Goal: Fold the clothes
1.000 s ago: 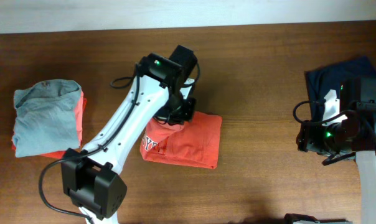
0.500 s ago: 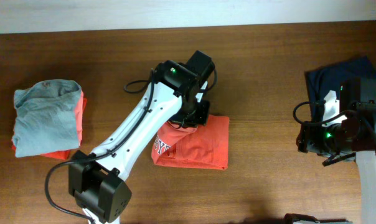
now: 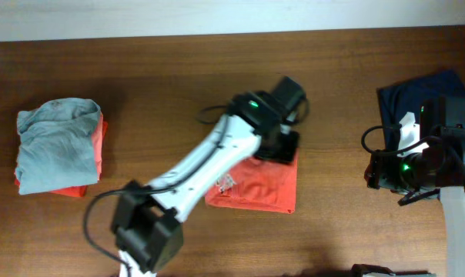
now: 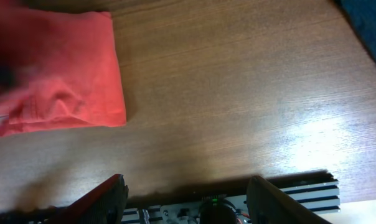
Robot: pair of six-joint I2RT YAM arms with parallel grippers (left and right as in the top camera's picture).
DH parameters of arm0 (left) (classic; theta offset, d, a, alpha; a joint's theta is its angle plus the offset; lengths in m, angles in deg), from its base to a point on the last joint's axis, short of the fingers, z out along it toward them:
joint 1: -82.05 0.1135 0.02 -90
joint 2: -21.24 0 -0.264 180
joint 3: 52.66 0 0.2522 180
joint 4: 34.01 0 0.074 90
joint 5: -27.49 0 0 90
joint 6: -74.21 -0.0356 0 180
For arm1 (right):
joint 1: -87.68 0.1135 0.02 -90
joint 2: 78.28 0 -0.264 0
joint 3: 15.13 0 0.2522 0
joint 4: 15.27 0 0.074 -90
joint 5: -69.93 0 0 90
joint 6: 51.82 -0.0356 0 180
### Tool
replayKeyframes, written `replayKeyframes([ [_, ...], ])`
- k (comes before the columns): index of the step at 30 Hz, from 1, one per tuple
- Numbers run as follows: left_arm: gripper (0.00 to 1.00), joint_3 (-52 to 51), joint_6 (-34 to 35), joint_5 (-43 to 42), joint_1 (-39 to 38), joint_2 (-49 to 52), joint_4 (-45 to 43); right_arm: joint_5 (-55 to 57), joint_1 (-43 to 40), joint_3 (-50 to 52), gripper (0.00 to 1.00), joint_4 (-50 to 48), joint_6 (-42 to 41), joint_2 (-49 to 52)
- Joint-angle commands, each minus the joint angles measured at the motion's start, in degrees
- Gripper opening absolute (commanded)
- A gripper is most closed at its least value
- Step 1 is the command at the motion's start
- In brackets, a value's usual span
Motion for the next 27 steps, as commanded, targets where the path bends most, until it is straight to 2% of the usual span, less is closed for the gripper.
replayKeyframes([
  [1, 0.62, 0.39, -1.44, -4.61, -3.26, 2.29, -0.44, -0.44, -0.39, -0.52, 0.67, 0.20, 0.02, -0.70],
  [5, 0.65, 1.16, -5.14, -2.56, -3.58, 1.75, 2.01, -0.44, -0.39, -0.52, 0.67, 0.17, 0.00, -0.70],
  [11, 0.65, 5.70, -5.20, 14.19, 2.89, -2.45, 11.80, -0.52, -0.39, -0.52, 0.67, 0.17, 0.04, -0.35],
  [13, 0.66, 6.27, -5.20, 16.28, 6.73, -4.68, 13.11, -2.36, -0.39, -0.52, 0.67, 0.15, 1.70, 0.11],
  [18, 0.66, 6.25, -5.22, 15.32, 17.97, -7.21, 12.68, -16.02, 0.63, -0.42, 0.66, -0.52, 9.92, 2.86],
  [23, 0.66, 5.01, -9.44, 6.05, 26.25, -4.98, 8.35, -17.38, 6.67, -0.20, 0.66, -3.13, 10.08, 9.05],
  [27, 0.66, 4.42, -10.51, 5.35, 27.50, -1.60, 8.00, -17.57, 12.48, 0.02, 0.64, -5.07, 10.08, 15.39],
])
